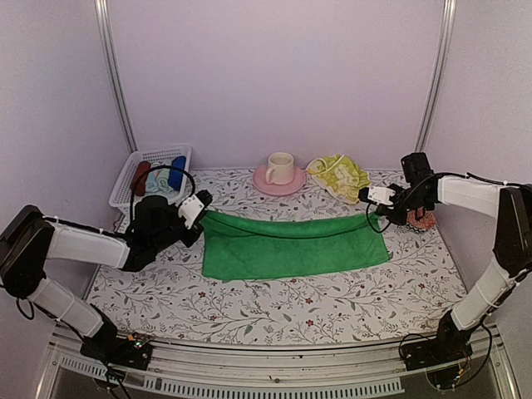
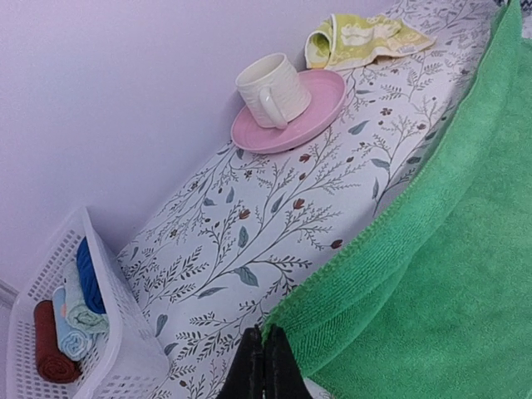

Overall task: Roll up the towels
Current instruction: Fold the towel at the center of the board.

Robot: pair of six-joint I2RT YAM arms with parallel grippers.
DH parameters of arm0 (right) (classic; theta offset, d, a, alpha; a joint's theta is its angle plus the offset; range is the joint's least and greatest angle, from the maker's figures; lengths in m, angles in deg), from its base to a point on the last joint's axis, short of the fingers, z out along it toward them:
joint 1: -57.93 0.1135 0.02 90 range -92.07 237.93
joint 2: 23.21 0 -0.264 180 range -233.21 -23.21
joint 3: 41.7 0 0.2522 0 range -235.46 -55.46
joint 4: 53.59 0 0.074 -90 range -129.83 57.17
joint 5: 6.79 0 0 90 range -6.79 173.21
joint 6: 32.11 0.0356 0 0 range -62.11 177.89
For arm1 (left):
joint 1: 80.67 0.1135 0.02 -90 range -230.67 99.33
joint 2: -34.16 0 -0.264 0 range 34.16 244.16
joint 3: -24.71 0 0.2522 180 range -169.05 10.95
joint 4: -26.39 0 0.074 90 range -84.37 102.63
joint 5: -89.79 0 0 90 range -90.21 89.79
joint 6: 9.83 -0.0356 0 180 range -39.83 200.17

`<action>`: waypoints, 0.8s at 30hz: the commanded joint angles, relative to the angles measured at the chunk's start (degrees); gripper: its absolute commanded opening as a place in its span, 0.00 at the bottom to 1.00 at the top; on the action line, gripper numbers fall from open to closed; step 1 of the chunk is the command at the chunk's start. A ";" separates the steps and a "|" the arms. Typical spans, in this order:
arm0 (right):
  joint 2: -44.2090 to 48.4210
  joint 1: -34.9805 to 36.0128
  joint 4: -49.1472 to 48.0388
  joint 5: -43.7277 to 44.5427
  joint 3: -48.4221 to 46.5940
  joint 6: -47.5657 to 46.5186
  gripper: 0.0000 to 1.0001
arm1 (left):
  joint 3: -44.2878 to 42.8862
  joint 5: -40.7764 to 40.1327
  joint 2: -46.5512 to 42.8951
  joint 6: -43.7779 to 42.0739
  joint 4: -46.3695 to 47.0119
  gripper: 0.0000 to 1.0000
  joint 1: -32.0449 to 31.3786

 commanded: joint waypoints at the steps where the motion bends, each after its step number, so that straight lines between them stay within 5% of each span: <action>1: 3.17 -0.24 -0.10 -2.85 3.25 -2.92 0.02 | 2.42 5.11 -3.19 -2.65 1.80 0.00 -0.84; 24: 12.97 -0.18 -1.75 -3.80 17.06 -7.66 0.02 | 5.46 -1.43 -6.44 -1.24 -10.11 0.00 -9.23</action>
